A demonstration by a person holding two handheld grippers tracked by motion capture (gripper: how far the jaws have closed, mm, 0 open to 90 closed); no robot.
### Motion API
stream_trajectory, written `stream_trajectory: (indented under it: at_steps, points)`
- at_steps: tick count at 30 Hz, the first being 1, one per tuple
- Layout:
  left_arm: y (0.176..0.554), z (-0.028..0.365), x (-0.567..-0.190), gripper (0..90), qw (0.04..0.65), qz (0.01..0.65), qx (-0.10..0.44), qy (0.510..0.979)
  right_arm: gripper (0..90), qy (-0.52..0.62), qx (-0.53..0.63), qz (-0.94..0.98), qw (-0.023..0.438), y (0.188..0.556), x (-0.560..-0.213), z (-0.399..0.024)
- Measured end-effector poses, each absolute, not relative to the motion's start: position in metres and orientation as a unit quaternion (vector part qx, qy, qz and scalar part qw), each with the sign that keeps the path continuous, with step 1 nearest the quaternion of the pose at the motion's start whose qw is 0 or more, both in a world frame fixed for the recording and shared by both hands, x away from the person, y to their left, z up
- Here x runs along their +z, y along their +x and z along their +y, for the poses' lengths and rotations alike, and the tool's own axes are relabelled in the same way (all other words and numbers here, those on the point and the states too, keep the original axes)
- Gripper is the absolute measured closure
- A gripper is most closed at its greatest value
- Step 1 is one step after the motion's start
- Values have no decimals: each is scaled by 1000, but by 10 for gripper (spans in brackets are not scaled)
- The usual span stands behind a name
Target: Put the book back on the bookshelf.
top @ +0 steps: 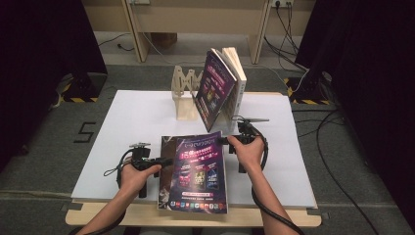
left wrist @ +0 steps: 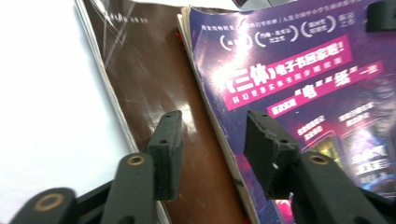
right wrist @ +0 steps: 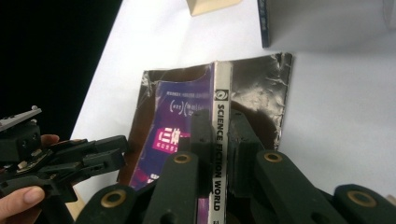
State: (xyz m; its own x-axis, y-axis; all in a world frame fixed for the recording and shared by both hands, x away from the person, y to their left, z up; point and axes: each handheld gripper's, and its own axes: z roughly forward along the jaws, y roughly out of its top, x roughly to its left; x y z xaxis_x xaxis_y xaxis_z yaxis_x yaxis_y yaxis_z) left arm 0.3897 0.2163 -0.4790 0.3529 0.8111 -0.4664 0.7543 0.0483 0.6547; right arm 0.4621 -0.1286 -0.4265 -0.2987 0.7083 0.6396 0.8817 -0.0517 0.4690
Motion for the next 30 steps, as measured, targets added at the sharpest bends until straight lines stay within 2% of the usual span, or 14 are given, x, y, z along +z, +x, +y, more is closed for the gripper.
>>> stream_trajectory:
  at_steps: [6,13,19,30]
  points:
    - [384,216,-478,464,432,551,69,710,835,-581,-454,-672,68,456,-412,-135]
    - [382,214,-476,420,440,547,76,708,835,-576,-470,-667,42,452,-397,-142]
    - [381,213,-478,426,427,543,99,716,835,-574,-485,-660,20,448,-386,-144]
    - [379,211,-479,437,427,543,105,715,835,-563,-509,-651,-14,446,-369,-141]
